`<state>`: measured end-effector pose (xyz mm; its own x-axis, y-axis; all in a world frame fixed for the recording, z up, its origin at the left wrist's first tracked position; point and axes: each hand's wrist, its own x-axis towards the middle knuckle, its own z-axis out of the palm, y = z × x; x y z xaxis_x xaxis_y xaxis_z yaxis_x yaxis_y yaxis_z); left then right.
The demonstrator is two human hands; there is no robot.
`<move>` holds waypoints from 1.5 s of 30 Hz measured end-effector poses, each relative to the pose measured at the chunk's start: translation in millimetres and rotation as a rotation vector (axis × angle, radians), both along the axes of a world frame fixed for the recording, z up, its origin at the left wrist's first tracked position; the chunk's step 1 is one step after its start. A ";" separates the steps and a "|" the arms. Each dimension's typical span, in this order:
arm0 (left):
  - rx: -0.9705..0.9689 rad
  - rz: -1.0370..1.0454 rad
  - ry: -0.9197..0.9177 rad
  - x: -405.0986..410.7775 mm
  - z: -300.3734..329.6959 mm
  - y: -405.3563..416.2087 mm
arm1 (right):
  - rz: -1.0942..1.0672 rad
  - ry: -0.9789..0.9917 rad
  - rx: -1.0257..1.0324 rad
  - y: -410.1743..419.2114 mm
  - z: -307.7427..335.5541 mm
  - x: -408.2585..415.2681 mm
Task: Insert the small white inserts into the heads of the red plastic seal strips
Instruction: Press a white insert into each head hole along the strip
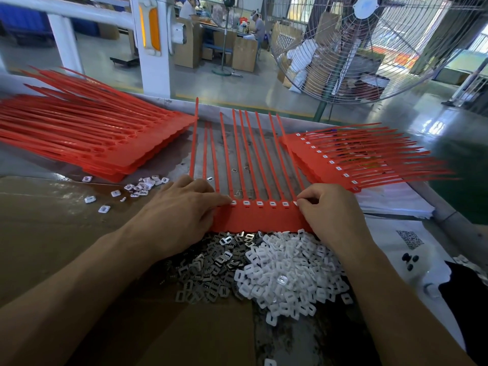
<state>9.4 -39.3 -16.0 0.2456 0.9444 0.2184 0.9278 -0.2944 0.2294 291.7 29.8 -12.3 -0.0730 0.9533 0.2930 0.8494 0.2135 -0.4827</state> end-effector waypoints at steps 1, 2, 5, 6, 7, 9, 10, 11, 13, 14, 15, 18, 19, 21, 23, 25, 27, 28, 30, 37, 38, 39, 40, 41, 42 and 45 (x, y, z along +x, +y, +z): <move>0.003 0.000 0.001 0.0 0.0 0.1 | 0.002 0.003 0.007 0.0 0.6 -0.2; 0.006 0.000 0.003 0.1 -0.2 0.1 | 0.007 -0.001 0.002 -0.4 1.0 -0.3; 0.013 -0.002 0.000 0.4 -0.5 0.7 | 0.016 -0.042 -0.015 -2.1 1.8 -0.9; 0.015 -0.002 -0.002 0.4 -0.5 0.9 | 0.013 -0.068 -0.010 -2.4 1.8 -0.9; 0.015 -0.001 -0.004 0.5 -0.4 0.9 | 0.010 -0.093 -0.003 -2.7 1.8 -0.7; 0.014 0.001 -0.003 0.5 -0.6 1.0 | 0.015 -0.112 0.017 -3.7 1.7 -1.1; 0.013 0.001 -0.001 0.5 -0.6 1.0 | 0.025 -0.105 0.030 -4.1 1.8 -1.5; 0.011 0.000 0.000 0.4 -0.8 1.0 | 0.038 -0.096 0.040 -4.4 2.0 -1.7; 0.008 -0.001 0.002 0.0 -1.2 1.2 | 0.056 -0.095 0.040 -5.0 3.0 -2.3; 0.008 -0.001 0.003 -0.1 -1.3 1.4 | 0.058 -0.103 0.028 -5.4 3.6 -2.5; 0.010 0.000 0.004 0.0 -1.5 1.5 | 0.056 -0.110 0.011 -5.7 4.0 -2.5; 0.012 0.001 0.003 -0.2 -1.6 1.8 | 0.040 -0.117 -0.038 -5.9 5.1 -1.8; 0.010 0.000 0.002 -0.2 -1.7 1.8 | 0.035 -0.102 -0.057 -6.0 5.6 -1.4; 0.007 -0.001 0.004 -0.2 -1.8 1.9 | 0.044 -0.045 -0.088 -6.4 6.3 -0.4; 0.008 0.001 0.001 -0.4 -1.8 1.8 | 0.063 0.026 -0.094 -6.8 7.0 -0.3; 0.010 0.003 0.000 -0.4 -2.1 1.6 | 0.048 0.080 -0.054 -6.5 8.7 1.1; 0.007 0.003 -0.001 -0.5 -2.3 1.4 | 0.004 0.087 -0.008 -5.4 11.0 4.1; 0.007 0.001 -0.001 -0.5 -2.2 1.6 | -0.014 0.080 0.003 -5.4 12.4 6.0; 0.008 0.000 0.003 -0.3 -1.8 1.9 | -0.017 0.068 -0.002 -6.6 14.5 8.3; 0.001 0.002 0.005 0.9 0.7 0.1 | 0.010 -0.020 -0.095 -11.3 17.6 5.0; -0.001 0.003 0.006 0.8 0.8 0.1 | 0.016 -0.033 -0.099 -12.3 18.6 4.7; -0.002 0.003 0.006 0.8 0.7 0.1 | 0.025 -0.048 -0.103 -13.4 19.7 3.9; -0.003 0.003 0.005 0.8 0.7 0.2 | 0.033 -0.068 -0.103 -14.7 20.9 2.7; -0.003 0.003 0.004 0.8 0.6 0.3 | 0.038 -0.101 -0.096 -15.7 22.0 1.1; -0.002 0.003 0.004 0.6 0.5 0.5 | 0.040 -0.151 -0.082 -16.8 22.6 -0.6; 0.000 0.002 0.007 0.6 0.3 0.9 | 0.056 -0.356 -0.046 -19.7 21.9 -7.3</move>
